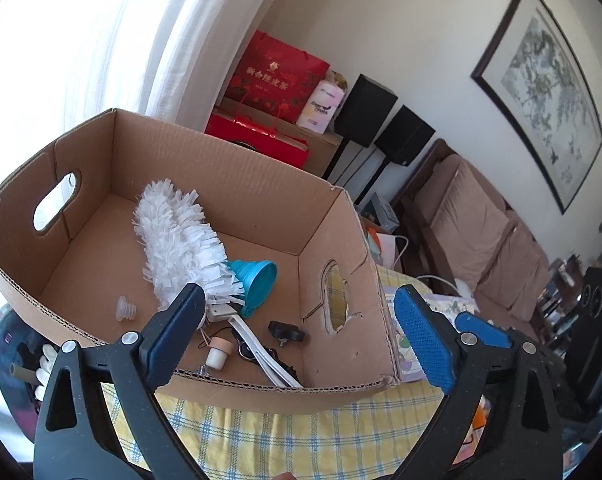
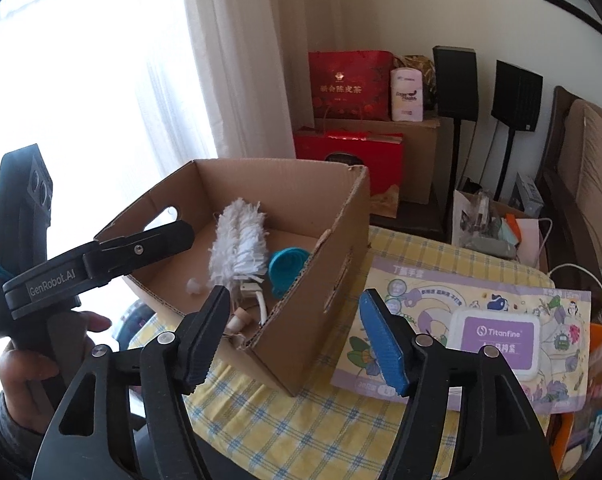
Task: Organize objects
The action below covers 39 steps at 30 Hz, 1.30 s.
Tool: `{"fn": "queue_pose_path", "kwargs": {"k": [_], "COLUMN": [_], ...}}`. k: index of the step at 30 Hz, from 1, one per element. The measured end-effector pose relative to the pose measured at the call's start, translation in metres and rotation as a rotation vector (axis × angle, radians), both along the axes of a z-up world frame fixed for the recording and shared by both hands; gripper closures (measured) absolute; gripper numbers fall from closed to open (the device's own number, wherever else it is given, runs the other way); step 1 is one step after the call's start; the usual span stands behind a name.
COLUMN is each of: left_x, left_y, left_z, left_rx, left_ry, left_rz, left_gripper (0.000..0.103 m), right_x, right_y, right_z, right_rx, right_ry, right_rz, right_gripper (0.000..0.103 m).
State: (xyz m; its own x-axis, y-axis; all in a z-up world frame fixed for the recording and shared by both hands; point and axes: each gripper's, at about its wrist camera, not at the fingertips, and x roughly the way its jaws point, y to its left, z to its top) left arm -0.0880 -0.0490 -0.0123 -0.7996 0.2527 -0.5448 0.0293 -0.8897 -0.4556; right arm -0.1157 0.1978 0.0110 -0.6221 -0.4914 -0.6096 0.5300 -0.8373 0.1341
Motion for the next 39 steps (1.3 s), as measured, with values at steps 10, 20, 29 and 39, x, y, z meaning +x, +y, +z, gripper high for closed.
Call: {"fn": "queue_pose_path", "kwargs": {"k": [10,20,29,39], "left_x": [0.005,0.008,0.009,0.024], "left_y": [0.043,0.08,0.109,0.151], "left_z": [0.013,0.016,0.011,0.007], "left_rx": [-0.152,-0.219,-0.205,-0.246], "left_ry": [0.004,-0.002,-0.022,0.035], "left_rz": [-0.098,-0.17,-0.247,-0.338], "left_gripper": [0.007,0.007,0.007,0.007], "right_x": [0.009,0.016,0.025,0.018], "right_y": [0.037,0.072,0.105,0.175], "right_z": [0.009,0.007,0.002,-0.006], "right_rx": [-0.031,-0.046,-0.046,-0.07], "right_ry": [0.024,0.011,0.007,-0.032], "right_rz": [-0.094,-0.175,-0.24,-0.395], "right_gripper": [0.016,0.011,0.008,0.008]}}
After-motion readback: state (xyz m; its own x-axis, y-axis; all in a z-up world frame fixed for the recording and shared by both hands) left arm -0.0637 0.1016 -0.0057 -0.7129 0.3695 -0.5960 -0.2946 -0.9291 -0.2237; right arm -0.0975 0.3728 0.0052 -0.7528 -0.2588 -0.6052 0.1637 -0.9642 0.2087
